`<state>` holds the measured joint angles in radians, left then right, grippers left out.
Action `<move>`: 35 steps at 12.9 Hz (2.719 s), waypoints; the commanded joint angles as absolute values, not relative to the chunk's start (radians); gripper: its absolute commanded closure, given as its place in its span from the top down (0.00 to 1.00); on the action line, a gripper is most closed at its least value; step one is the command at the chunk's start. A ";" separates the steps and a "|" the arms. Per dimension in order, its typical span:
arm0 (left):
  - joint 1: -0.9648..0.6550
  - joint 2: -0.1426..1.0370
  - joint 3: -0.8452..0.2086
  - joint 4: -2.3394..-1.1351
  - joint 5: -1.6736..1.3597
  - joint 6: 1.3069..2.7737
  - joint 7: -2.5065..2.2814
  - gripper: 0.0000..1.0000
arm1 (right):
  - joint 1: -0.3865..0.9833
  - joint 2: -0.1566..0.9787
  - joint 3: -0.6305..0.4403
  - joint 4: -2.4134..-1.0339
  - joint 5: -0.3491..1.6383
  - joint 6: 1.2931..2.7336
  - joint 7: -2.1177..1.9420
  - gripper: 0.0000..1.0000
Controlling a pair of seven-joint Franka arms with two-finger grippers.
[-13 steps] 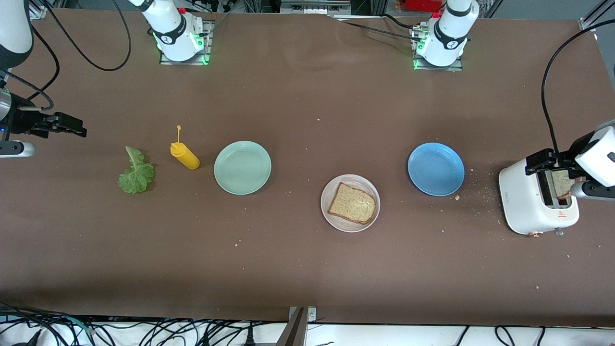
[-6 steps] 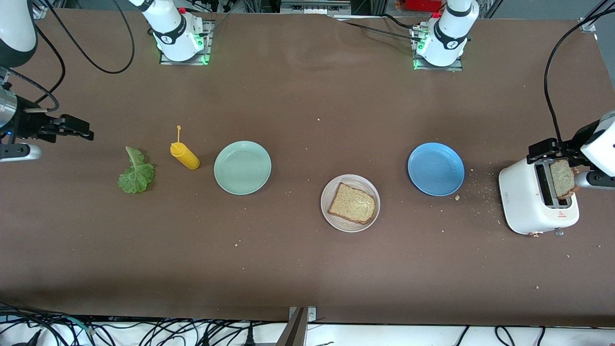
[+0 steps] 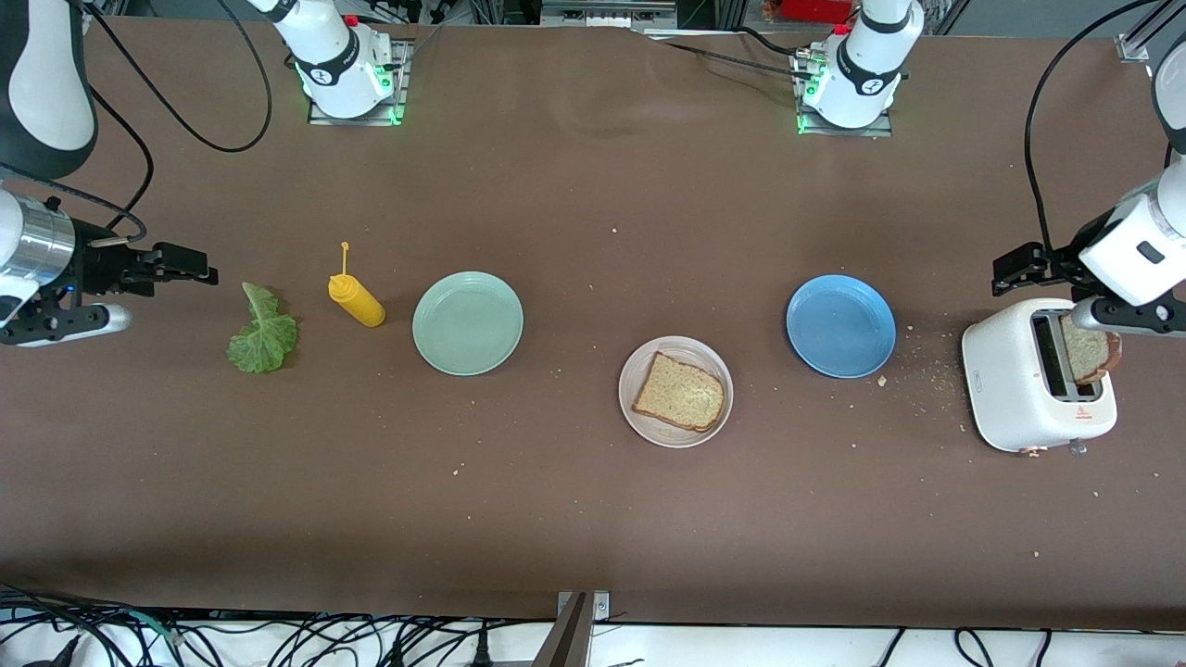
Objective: Make sandwich in beige plate with both arms
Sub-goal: 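Reach the right gripper to the yellow squeeze bottle, then grasp the yellow bottle with the right gripper and lift it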
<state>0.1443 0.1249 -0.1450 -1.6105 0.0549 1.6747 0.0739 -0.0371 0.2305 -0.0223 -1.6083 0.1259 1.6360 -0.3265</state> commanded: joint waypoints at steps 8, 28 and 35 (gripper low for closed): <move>0.150 0.057 -0.147 -1.672 0.021 1.707 0.115 1.00 | -0.198 0.380 -0.035 -1.787 0.512 1.625 -1.528 0.99; 0.143 0.055 -0.152 -1.666 0.023 1.695 0.106 1.00 | -0.255 0.727 -0.029 -1.942 1.017 1.623 -2.421 0.99; 0.138 0.064 -0.155 -1.626 0.025 1.660 0.098 1.00 | -0.201 0.750 -0.026 -1.939 1.106 1.632 -2.440 0.90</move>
